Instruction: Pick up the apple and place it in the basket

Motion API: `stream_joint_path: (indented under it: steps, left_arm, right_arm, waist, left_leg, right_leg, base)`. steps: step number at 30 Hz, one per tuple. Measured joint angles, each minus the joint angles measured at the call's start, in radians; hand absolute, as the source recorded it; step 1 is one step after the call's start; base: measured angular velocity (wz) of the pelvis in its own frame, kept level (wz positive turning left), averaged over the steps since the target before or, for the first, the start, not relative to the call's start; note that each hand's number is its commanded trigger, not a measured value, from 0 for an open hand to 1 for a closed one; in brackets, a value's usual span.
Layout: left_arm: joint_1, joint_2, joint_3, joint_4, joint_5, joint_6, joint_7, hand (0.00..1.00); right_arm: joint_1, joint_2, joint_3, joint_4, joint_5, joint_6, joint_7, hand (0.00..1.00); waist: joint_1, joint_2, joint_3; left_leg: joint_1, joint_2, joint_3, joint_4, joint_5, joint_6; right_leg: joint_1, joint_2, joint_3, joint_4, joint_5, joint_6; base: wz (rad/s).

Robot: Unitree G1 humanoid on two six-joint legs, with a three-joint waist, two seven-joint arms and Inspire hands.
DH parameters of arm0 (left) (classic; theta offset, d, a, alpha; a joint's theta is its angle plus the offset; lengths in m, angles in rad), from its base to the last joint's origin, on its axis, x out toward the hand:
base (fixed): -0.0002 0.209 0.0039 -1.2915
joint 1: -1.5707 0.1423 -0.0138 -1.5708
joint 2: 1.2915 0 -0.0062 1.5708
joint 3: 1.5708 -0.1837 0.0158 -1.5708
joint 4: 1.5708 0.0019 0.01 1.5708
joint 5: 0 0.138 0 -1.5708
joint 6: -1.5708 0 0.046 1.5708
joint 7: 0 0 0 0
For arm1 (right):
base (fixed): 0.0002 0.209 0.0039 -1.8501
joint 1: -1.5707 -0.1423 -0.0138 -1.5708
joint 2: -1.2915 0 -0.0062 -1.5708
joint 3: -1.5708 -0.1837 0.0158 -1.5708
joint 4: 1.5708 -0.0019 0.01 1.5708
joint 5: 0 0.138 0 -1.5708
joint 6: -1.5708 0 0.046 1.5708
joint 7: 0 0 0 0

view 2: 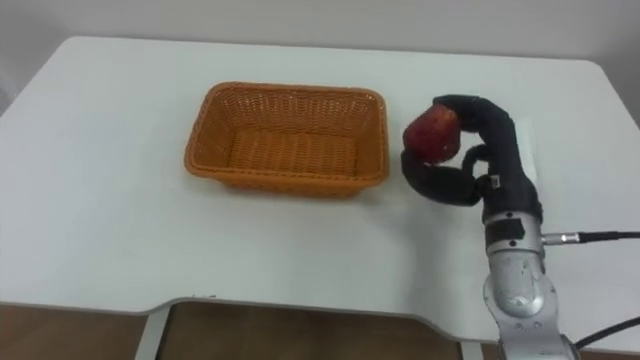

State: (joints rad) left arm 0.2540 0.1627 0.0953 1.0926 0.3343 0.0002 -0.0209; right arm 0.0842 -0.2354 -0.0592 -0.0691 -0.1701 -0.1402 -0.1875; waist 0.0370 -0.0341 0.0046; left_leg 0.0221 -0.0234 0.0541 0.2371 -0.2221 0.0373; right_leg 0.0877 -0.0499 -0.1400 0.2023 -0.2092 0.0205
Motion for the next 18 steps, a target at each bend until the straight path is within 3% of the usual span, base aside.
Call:
stream_joint_path:
  steps: [8, 9, 13, 18]
  left_arm:
    - [-0.025, -0.006, -0.003, 0.024, 0.004, -0.005, 0.019, 0.0]
    - [-0.026, -0.008, -0.003, 0.026, 0.005, -0.005, 0.019, 0.0]
    - [-0.027, -0.018, -0.025, 0.028, 0.004, -0.001, 0.018, 0.0]
    - [-0.035, -0.017, -0.06, 0.032, -0.001, 0.001, 0.009, 0.0]
  right_arm:
    - [-0.027, -0.002, 0.048, -0.113, -0.031, -0.001, 0.014, 0.99]
    - [-0.027, -0.002, 0.055, -0.115, -0.031, -0.001, 0.021, 0.0]
    - [-0.028, -0.002, 0.115, -0.149, -0.032, 0.003, 0.074, 0.0]
    - [-0.049, -0.002, 0.175, -0.149, -0.033, 0.009, 0.127, 0.0]
  waist:
    - [0.027, 0.005, -0.0009]
    - [0.029, 0.008, -0.0008]
    - [0.048, 0.026, 0.0003]
    - [0.056, 0.025, -0.001]
  left_leg:
    - [0.003, 0.003, 0.01, 0.0, 0.0, 0.0]
    - [0.003, 0.004, 0.01, 0.0, 0.0, 0.0]
    - [-0.003, 0.008, 0.013, -0.006, 0.0, 0.0]
    - [-0.001, 0.008, 0.011, -0.001, 0.001, -0.003]
  right_leg:
    - [-0.001, 0.0, 0.002, -0.001, 0.0, 0.0]
    - [-0.001, 0.0, 0.002, 0.0, 0.0, 0.0]
    - [-0.002, 0.002, 0.003, 0.0, 0.0, 0.0]
    - [0.0, 0.006, 0.003, 0.001, 0.001, -0.002]
  base:
    - [-0.02]
    - [0.0]
    - [0.0]
    - [0.01]
